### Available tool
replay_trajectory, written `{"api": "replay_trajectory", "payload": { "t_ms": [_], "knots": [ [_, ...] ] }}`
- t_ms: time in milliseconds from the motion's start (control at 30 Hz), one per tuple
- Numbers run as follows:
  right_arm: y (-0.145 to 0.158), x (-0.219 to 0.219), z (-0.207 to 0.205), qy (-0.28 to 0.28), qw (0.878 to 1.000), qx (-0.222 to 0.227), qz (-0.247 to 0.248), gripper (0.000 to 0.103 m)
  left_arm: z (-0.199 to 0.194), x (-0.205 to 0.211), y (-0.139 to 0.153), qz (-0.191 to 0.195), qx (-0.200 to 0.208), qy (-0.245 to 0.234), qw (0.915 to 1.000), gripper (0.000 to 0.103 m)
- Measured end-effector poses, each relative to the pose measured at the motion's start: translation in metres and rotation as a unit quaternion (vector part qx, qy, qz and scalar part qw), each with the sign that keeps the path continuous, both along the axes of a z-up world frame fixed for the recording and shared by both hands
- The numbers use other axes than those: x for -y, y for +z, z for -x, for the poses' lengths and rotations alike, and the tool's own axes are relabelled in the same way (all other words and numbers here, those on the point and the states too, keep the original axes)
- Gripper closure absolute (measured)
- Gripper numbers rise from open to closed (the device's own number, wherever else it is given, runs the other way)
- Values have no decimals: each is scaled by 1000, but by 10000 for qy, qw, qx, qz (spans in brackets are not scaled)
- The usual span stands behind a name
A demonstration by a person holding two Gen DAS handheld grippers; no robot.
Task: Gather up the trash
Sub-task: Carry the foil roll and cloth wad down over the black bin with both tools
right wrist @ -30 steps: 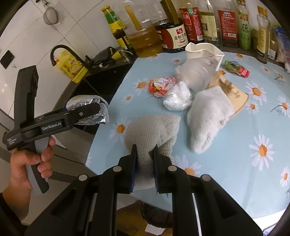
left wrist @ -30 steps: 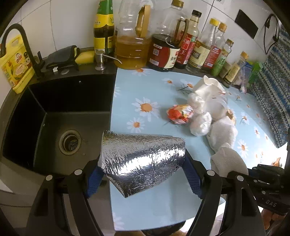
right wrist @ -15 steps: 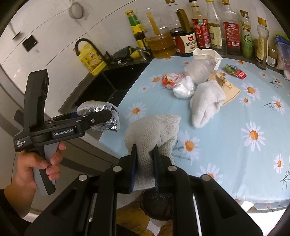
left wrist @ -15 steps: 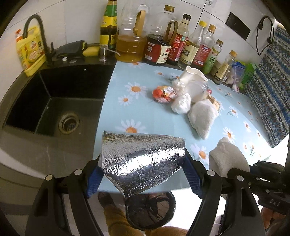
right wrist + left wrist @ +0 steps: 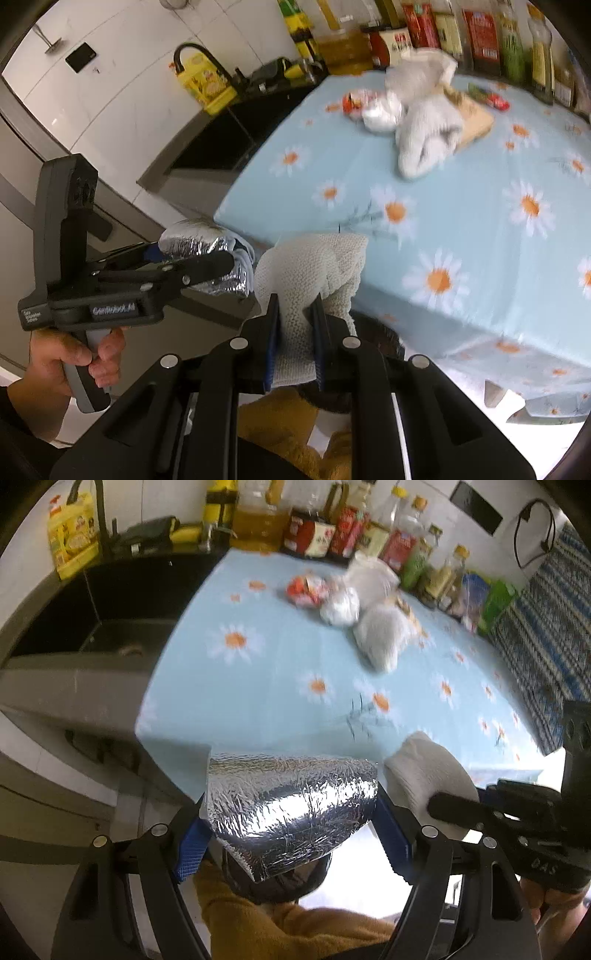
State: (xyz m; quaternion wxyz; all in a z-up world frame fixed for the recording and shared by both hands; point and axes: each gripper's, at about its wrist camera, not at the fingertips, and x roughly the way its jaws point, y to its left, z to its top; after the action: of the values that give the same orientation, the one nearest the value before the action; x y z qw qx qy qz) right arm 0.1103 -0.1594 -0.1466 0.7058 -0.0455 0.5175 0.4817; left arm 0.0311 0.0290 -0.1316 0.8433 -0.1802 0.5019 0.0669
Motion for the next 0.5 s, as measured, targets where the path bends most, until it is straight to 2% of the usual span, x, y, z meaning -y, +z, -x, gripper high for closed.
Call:
{"api": "replay_trajectory", "payload": {
  "t_ms": [300,500],
  "knots": [
    [-50,-3,15,336,9975,-242,571,85,15,16,-52,204,-545,-346,9977,27],
    [-87,-4,18,322,9941,-448,937,85,19,18,-91,335,-920,-556,9936,27]
  ]
}}
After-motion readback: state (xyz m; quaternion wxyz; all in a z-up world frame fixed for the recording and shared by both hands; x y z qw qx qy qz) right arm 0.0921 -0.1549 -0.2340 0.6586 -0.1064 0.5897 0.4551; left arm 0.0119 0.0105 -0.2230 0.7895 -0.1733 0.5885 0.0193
